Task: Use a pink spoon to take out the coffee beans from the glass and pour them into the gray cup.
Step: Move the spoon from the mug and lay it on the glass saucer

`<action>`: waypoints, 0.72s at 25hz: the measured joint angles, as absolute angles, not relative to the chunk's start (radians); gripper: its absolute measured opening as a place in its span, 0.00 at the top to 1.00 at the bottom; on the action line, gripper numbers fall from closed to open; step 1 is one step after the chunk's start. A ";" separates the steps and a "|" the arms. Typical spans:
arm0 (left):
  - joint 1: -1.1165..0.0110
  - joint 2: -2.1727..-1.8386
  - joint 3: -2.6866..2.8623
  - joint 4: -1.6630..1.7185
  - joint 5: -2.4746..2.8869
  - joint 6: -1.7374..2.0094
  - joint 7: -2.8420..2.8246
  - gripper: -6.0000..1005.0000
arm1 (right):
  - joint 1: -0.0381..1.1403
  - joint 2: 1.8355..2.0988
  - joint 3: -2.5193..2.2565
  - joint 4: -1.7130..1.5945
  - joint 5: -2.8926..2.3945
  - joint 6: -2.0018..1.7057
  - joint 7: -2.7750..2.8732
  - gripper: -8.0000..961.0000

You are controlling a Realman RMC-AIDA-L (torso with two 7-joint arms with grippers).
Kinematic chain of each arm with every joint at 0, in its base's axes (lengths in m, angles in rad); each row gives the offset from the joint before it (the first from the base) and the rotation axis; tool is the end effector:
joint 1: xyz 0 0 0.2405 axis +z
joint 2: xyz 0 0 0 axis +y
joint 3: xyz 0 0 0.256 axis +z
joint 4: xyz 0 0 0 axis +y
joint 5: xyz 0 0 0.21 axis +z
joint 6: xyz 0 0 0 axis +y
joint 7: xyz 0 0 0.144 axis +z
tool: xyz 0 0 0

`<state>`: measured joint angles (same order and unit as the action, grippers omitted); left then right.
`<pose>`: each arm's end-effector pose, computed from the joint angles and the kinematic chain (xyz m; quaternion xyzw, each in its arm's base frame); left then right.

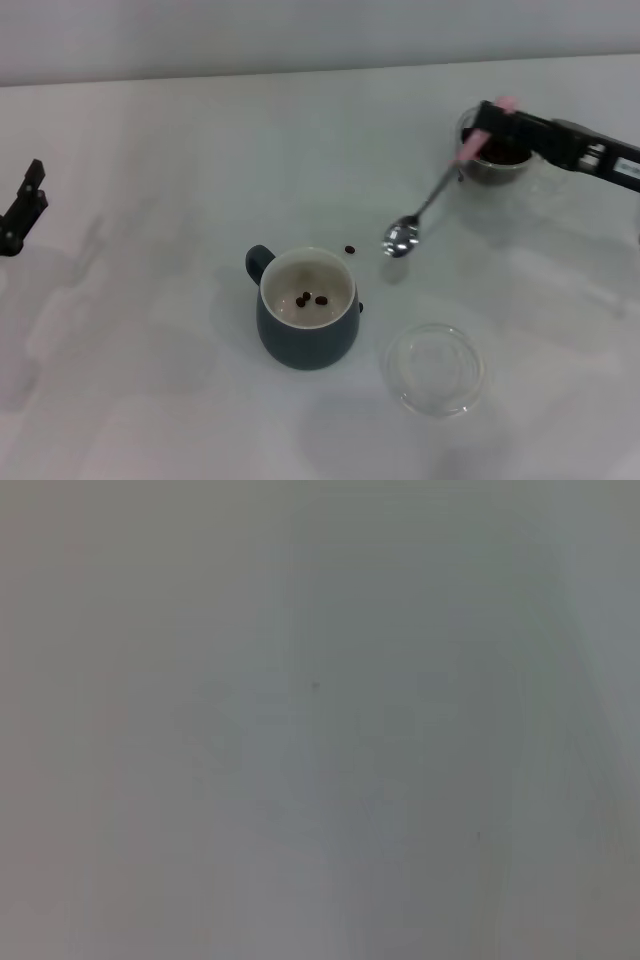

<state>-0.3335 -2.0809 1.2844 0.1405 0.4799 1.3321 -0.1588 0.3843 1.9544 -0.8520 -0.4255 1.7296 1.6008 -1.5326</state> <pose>-0.3326 0.2940 -0.0094 -0.7715 -0.1048 -0.2770 0.5631 0.2952 0.3061 0.0434 -0.7913 0.4010 0.4409 0.1368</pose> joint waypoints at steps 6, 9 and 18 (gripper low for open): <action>-0.337 -2.079 1.284 0.146 0.479 1.331 -0.155 0.25 | 0.329 1.932 -0.844 -0.423 1.720 1.601 -1.541 0.80; -0.337 -2.078 1.284 0.147 0.478 1.331 -0.155 0.25 | 0.310 1.928 -0.851 -0.416 1.709 1.595 -1.542 0.80; -0.334 -2.079 1.282 0.149 0.466 1.331 -0.134 0.25 | 0.286 1.932 -0.848 -0.381 1.611 1.556 -1.533 0.80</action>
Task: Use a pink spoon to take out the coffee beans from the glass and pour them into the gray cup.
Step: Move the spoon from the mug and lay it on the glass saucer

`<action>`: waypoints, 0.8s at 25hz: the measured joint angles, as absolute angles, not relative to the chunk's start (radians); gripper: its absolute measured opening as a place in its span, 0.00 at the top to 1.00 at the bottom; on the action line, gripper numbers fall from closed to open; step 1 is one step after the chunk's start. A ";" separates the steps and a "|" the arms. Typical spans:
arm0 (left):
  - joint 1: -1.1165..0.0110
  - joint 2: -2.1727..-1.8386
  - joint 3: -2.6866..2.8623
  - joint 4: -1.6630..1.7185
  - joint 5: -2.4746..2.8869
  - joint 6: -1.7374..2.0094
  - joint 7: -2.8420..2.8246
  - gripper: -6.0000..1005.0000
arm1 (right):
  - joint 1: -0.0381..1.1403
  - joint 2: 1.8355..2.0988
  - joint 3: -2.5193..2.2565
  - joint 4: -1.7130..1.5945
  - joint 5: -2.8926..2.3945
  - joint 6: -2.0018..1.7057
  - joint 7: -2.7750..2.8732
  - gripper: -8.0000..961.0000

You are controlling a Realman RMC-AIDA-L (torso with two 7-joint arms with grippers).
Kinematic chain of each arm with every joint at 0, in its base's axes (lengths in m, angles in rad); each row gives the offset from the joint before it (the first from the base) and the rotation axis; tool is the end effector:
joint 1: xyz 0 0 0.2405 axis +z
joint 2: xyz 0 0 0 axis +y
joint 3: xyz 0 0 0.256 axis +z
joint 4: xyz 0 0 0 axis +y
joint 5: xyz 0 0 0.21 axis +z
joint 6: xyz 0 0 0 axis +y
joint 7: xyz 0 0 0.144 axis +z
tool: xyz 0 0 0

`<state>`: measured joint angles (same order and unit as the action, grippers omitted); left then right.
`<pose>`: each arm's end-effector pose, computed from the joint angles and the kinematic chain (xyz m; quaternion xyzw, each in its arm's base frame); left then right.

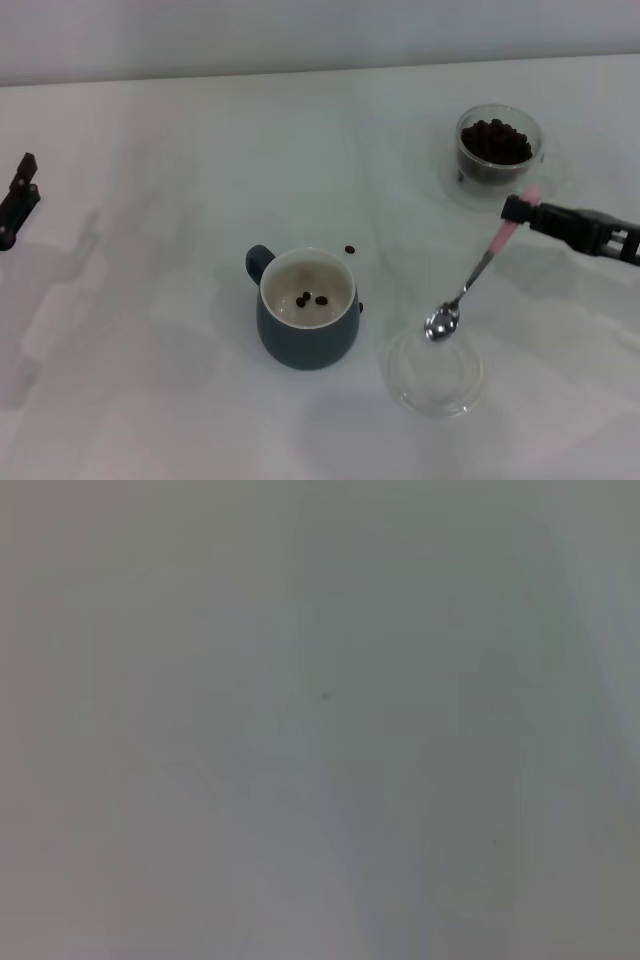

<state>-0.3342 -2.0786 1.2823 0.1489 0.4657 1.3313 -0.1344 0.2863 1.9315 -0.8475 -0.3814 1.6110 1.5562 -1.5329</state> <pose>-0.3324 0.2965 -0.0053 -0.7672 -0.0940 -0.2721 0.5732 0.3422 0.2659 0.0327 -0.7829 0.4733 0.3739 0.1526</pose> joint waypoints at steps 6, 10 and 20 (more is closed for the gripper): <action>-0.334 -2.079 1.282 0.149 0.464 1.331 -0.130 0.25 | 0.279 1.927 -0.851 -0.349 1.586 1.549 -1.532 0.80; -0.334 -2.078 1.282 0.150 0.463 1.332 -0.130 0.25 | 0.277 1.926 -0.852 -0.338 1.565 1.548 -1.531 0.80; -0.339 -2.078 1.282 0.150 0.463 1.332 -0.115 0.25 | 0.283 1.934 -0.855 -0.304 1.546 1.527 -1.523 0.80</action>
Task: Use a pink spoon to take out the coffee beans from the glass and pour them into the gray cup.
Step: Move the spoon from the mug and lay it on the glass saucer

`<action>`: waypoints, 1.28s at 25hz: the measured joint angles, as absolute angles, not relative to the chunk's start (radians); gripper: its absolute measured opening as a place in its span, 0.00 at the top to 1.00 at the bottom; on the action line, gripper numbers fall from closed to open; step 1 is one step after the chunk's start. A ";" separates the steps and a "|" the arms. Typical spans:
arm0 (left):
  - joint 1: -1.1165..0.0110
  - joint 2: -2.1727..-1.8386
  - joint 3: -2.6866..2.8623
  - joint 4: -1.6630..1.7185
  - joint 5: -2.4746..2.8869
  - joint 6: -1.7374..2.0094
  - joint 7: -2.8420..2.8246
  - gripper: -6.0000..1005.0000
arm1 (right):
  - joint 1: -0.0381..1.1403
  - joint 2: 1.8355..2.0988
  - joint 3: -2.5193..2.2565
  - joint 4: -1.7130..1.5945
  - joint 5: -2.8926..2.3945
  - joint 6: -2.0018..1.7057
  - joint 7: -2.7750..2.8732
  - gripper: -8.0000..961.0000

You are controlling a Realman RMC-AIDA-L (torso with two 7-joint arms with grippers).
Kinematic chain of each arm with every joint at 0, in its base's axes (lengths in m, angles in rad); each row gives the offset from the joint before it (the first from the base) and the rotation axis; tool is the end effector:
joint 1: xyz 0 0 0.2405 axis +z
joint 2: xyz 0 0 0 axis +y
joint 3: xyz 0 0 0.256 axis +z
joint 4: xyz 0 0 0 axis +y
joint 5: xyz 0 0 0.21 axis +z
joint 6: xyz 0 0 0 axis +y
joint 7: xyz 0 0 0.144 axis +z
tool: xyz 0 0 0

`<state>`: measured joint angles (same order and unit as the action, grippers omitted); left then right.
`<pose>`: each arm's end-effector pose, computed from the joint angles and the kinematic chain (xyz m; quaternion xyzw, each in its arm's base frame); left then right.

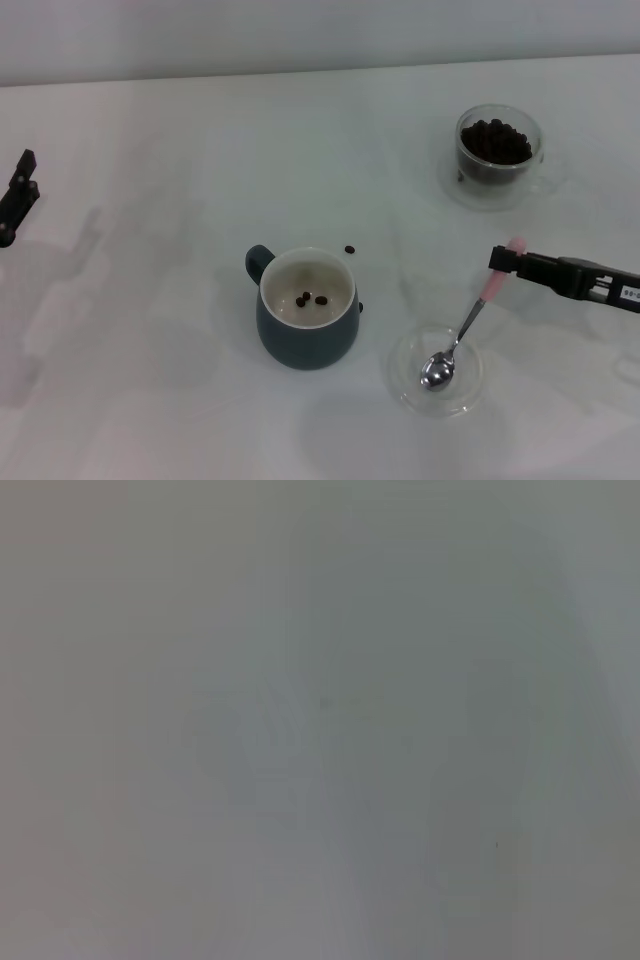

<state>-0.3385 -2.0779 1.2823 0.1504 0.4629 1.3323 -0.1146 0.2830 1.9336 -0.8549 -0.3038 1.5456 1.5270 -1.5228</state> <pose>-0.3311 0.2984 -0.0044 -0.7672 -0.0841 -0.2683 0.5766 0.3535 0.2492 0.0121 -0.7715 0.5187 0.3443 0.1307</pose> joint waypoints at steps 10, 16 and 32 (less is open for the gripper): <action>-0.339 -2.080 1.282 0.149 0.463 1.331 -0.109 0.25 | 0.290 1.936 -0.856 -0.288 1.532 1.493 -1.515 0.79; -0.339 -2.080 1.282 0.149 0.463 1.331 -0.109 0.25 | 0.290 1.937 -0.855 -0.282 1.522 1.470 -1.512 0.79; -0.339 -2.080 1.282 0.144 0.453 1.332 -0.106 0.25 | 0.299 1.937 -0.853 -0.262 1.520 1.443 -1.505 0.79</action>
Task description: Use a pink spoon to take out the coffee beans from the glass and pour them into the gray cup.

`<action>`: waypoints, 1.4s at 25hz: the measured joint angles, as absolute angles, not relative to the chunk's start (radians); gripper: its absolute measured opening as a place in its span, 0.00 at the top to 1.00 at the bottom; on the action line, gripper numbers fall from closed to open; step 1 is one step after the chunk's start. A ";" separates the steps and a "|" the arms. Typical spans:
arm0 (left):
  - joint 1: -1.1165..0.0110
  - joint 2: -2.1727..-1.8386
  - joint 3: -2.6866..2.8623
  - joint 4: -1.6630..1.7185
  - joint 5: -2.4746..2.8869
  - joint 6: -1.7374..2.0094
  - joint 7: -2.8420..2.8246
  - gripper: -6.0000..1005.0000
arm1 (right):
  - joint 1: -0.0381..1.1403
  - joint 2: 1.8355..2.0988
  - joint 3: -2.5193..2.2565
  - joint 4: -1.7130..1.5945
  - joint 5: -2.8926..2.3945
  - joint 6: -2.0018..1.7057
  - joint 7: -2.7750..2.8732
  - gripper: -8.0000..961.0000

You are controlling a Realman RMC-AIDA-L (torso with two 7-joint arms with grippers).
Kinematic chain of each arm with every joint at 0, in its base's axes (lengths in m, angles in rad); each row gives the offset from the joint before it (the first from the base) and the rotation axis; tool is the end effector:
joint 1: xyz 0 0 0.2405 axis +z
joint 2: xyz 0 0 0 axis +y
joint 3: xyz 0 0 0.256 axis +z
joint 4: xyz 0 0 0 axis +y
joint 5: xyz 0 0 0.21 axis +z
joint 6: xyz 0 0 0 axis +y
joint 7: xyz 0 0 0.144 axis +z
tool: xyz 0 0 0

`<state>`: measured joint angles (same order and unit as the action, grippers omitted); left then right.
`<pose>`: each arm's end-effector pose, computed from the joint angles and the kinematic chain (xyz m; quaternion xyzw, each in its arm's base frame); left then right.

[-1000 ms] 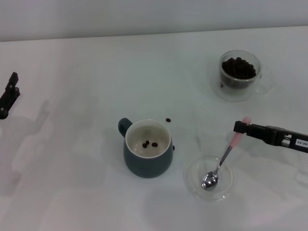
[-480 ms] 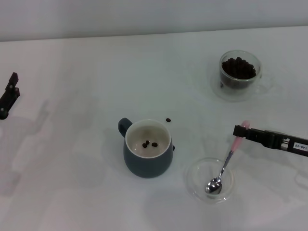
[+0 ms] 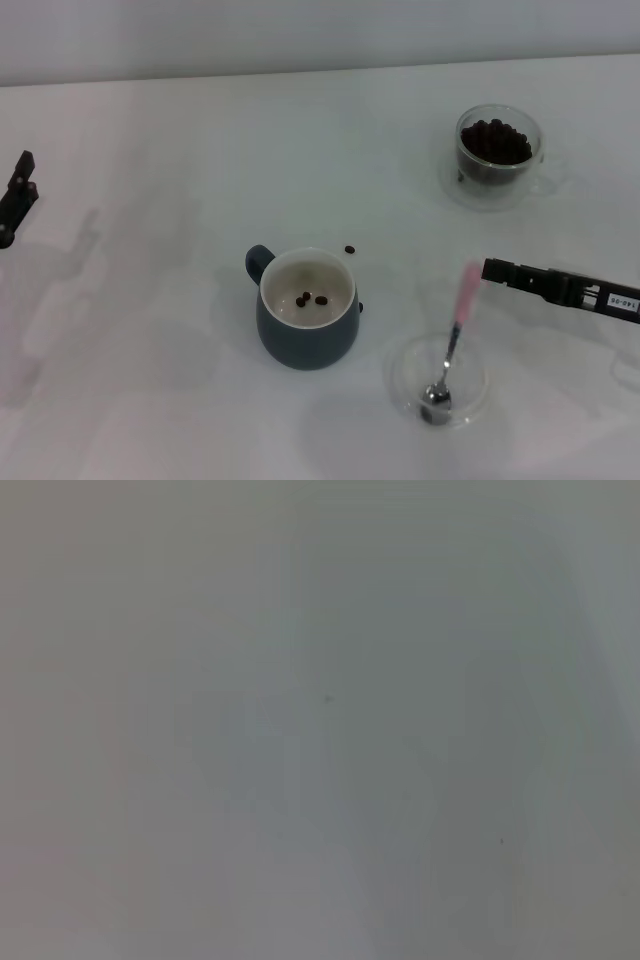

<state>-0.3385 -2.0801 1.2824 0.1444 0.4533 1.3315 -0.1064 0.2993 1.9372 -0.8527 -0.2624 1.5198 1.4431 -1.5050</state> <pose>-0.3322 0.2976 -0.0049 -0.7653 -0.0863 -0.2657 0.5800 0.3625 0.2512 0.0009 -0.7581 0.5502 0.3193 0.1435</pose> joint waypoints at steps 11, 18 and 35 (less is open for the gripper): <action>-0.333 -2.080 1.282 0.147 0.452 1.331 -0.106 0.25 | 0.302 1.931 -0.824 -0.272 1.534 1.452 -1.511 0.73; -0.332 -2.079 1.282 0.148 0.437 1.332 -0.106 0.25 | 0.305 1.910 -0.654 -0.340 1.535 1.410 -1.552 0.73; -0.355 -2.087 1.282 0.138 0.173 1.338 -0.066 0.25 | 0.359 2.001 -0.140 -0.304 1.659 1.170 -2.137 0.73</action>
<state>-0.3546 -2.0874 1.2825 0.1379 0.1726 1.3376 -0.0659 0.3592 2.0005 -0.1401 -0.3035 1.6592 1.1699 -2.1367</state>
